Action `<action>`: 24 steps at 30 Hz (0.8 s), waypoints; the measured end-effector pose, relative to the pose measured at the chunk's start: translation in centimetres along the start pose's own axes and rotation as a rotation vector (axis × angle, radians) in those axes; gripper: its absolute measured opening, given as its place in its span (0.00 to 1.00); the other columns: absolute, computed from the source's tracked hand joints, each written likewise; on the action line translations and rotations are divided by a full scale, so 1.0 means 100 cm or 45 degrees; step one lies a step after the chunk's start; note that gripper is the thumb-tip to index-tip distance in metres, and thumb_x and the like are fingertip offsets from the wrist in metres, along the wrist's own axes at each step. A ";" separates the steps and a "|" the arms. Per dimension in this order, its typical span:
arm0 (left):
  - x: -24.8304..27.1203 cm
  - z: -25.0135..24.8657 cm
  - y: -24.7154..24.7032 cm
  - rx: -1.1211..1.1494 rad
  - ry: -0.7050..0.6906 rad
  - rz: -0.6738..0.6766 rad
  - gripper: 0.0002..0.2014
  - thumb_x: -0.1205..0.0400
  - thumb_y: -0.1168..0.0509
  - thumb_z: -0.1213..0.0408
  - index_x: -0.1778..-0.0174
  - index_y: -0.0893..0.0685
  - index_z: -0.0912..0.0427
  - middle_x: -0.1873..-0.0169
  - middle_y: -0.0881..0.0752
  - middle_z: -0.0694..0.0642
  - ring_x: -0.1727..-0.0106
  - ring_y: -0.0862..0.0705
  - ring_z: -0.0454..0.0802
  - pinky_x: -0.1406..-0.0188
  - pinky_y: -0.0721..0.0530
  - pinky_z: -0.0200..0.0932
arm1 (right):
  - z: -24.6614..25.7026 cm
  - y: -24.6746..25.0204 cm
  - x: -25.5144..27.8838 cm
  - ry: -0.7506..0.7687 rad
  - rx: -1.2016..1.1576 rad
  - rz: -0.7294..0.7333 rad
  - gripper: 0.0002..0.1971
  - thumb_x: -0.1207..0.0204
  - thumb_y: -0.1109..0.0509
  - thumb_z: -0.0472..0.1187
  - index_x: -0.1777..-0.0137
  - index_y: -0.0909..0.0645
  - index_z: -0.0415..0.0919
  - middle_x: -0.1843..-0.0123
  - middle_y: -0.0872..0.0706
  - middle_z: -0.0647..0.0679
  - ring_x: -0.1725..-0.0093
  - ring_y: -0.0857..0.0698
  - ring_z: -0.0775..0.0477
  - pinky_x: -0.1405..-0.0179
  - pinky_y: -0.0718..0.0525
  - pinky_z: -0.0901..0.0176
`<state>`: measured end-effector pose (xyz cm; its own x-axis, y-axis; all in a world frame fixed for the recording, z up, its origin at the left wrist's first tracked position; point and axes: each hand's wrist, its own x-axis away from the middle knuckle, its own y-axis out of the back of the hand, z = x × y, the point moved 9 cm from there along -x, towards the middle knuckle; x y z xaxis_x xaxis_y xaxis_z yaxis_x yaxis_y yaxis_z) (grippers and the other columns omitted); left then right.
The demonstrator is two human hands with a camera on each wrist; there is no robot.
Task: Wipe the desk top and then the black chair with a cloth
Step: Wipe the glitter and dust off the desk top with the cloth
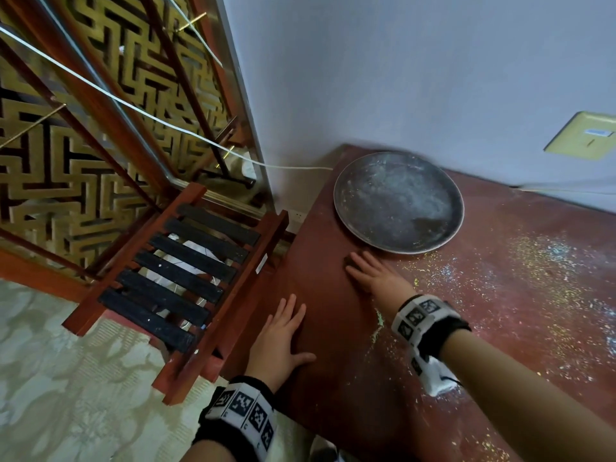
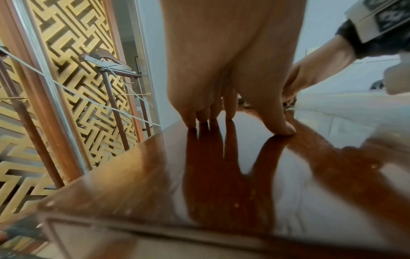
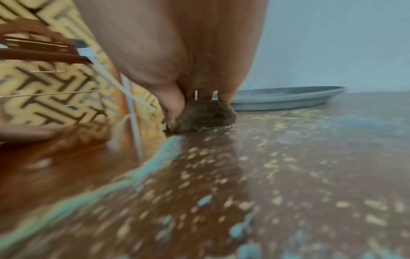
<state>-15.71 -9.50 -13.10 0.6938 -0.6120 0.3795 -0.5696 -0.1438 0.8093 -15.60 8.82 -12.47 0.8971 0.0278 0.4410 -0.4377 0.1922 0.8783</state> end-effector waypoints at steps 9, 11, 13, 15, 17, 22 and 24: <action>0.000 0.000 0.001 0.014 0.021 -0.016 0.46 0.25 0.29 0.50 0.17 0.52 0.46 0.18 0.61 0.45 0.18 0.63 0.42 0.21 0.61 0.39 | 0.019 -0.009 0.017 0.107 -0.017 0.009 0.42 0.26 0.44 0.24 0.17 0.55 0.53 0.16 0.64 0.55 0.18 0.65 0.51 0.20 0.62 0.50; 0.000 0.000 0.001 0.022 0.030 -0.012 0.46 0.25 0.29 0.50 0.17 0.52 0.47 0.18 0.61 0.45 0.18 0.62 0.42 0.21 0.61 0.39 | -0.009 0.000 0.013 -0.052 -0.052 -0.035 0.39 0.23 0.44 0.26 0.17 0.54 0.53 0.16 0.63 0.54 0.17 0.63 0.50 0.19 0.61 0.48; 0.000 0.000 0.001 0.024 0.038 -0.010 0.46 0.25 0.29 0.51 0.17 0.52 0.47 0.18 0.62 0.45 0.18 0.62 0.42 0.21 0.61 0.40 | -0.015 0.003 0.013 -0.147 -0.071 -0.063 0.39 0.23 0.42 0.27 0.17 0.54 0.53 0.16 0.63 0.53 0.17 0.63 0.48 0.18 0.60 0.46; -0.001 0.001 0.000 0.020 0.043 -0.008 0.46 0.25 0.29 0.51 0.17 0.52 0.47 0.19 0.64 0.44 0.18 0.63 0.43 0.21 0.61 0.40 | 0.004 -0.005 0.015 -0.093 -0.055 -0.031 0.41 0.25 0.43 0.26 0.17 0.54 0.53 0.16 0.64 0.53 0.17 0.64 0.47 0.18 0.60 0.44; -0.002 0.002 -0.001 0.018 0.044 -0.003 0.46 0.25 0.29 0.51 0.17 0.52 0.47 0.19 0.64 0.44 0.18 0.63 0.42 0.21 0.61 0.41 | 0.018 -0.012 0.020 0.010 -0.040 -0.008 0.42 0.26 0.44 0.25 0.17 0.54 0.53 0.16 0.65 0.54 0.18 0.65 0.49 0.18 0.61 0.46; -0.002 0.001 -0.002 0.029 0.042 -0.005 0.46 0.25 0.28 0.51 0.17 0.52 0.47 0.18 0.61 0.46 0.26 0.66 0.34 0.21 0.60 0.40 | -0.029 0.000 0.016 -0.174 -0.106 -0.077 0.40 0.24 0.44 0.25 0.17 0.54 0.55 0.16 0.63 0.54 0.17 0.63 0.50 0.18 0.60 0.46; -0.002 0.002 -0.002 0.027 0.047 -0.001 0.46 0.25 0.28 0.51 0.17 0.52 0.47 0.18 0.62 0.46 0.27 0.67 0.34 0.21 0.60 0.41 | -0.019 -0.003 0.017 -0.184 -0.088 -0.078 0.41 0.24 0.42 0.26 0.17 0.54 0.53 0.16 0.64 0.53 0.17 0.64 0.48 0.18 0.60 0.45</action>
<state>-15.81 -9.48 -13.45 0.7100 -0.5830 0.3951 -0.5777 -0.1613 0.8002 -13.81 10.70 -12.37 0.9018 -0.1268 0.4131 -0.3725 0.2563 0.8919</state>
